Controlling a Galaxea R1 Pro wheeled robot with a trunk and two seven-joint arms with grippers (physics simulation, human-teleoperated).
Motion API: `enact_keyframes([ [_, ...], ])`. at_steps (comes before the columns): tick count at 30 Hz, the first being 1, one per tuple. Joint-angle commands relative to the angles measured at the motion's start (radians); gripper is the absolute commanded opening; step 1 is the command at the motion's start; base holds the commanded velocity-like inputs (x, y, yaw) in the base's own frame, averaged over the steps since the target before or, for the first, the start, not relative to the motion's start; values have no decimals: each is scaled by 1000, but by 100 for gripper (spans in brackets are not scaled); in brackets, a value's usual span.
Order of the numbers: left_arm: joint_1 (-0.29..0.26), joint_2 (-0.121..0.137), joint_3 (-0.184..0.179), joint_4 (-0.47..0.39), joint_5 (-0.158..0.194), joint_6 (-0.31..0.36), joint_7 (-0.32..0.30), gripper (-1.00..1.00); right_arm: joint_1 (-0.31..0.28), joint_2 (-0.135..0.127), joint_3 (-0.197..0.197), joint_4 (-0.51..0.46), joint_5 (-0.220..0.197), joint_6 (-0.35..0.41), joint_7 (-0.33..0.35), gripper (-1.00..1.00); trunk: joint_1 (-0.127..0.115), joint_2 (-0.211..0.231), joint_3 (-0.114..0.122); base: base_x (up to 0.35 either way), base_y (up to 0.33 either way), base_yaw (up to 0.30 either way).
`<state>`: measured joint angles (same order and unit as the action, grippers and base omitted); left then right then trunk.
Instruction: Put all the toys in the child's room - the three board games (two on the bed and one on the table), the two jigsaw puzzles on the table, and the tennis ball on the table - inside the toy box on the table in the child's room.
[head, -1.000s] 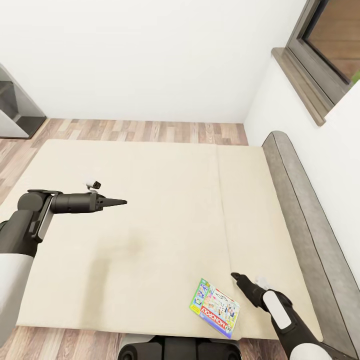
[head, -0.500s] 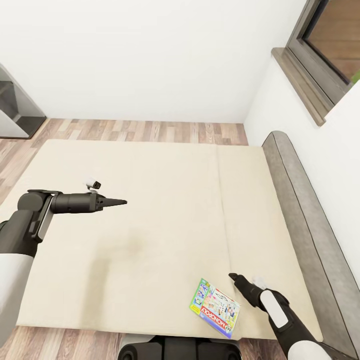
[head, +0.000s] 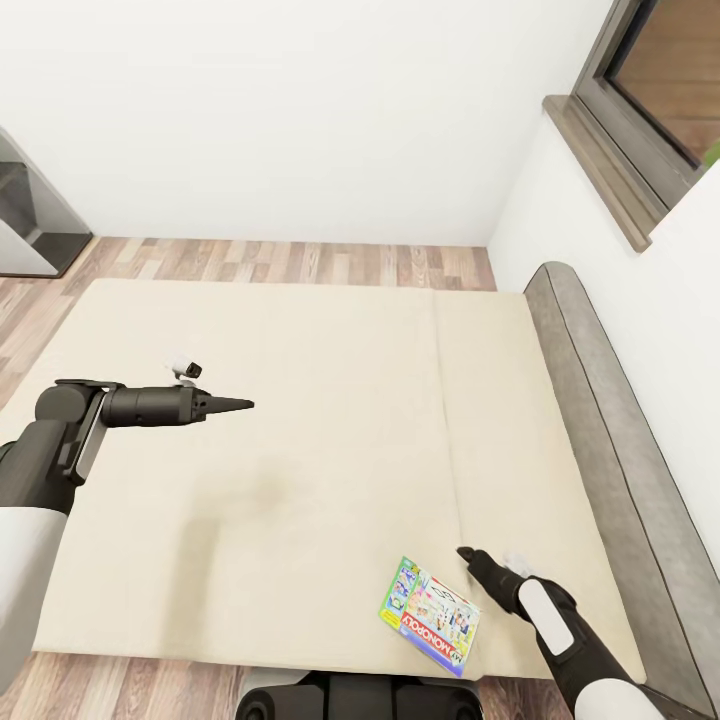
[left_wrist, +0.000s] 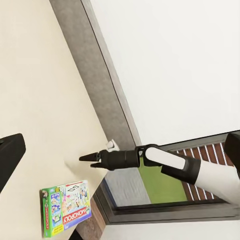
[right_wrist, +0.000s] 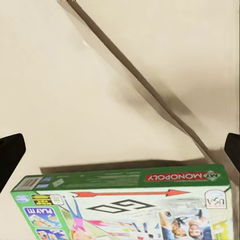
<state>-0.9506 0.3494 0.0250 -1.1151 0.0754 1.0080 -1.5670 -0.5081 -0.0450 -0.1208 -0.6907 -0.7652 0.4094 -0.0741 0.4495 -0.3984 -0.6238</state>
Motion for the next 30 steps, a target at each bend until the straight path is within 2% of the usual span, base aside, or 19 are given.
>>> enact_keyframes([
  [1,-1,0,0,0,0,11,-4,100,-1,0,-1,-2,0,5,-8,100,1,-2,-1,0,0,0],
  [6,-1,0,0,0,0,10,-4,100,-3,-1,-5,6,71,-11,-12,100,1,-2,-1,0,0,0],
  [8,-1,0,0,0,0,10,-4,100,-5,-2,-5,10,80,-17,-14,100,1,-2,-1,0,0,0],
  [18,-1,0,0,0,0,11,-4,100,-30,-2,-6,49,99,-22,-27,100,1,-2,-1,0,0,0],
  [24,-1,0,0,0,0,11,-4,100,-83,-2,-3,144,109,-17,-79,100,1,-2,-1,0,0,0],
  [30,-1,0,0,0,0,10,-4,100,-103,-1,-2,187,112,-15,-95,100,1,-2,-1,0,0,0],
])
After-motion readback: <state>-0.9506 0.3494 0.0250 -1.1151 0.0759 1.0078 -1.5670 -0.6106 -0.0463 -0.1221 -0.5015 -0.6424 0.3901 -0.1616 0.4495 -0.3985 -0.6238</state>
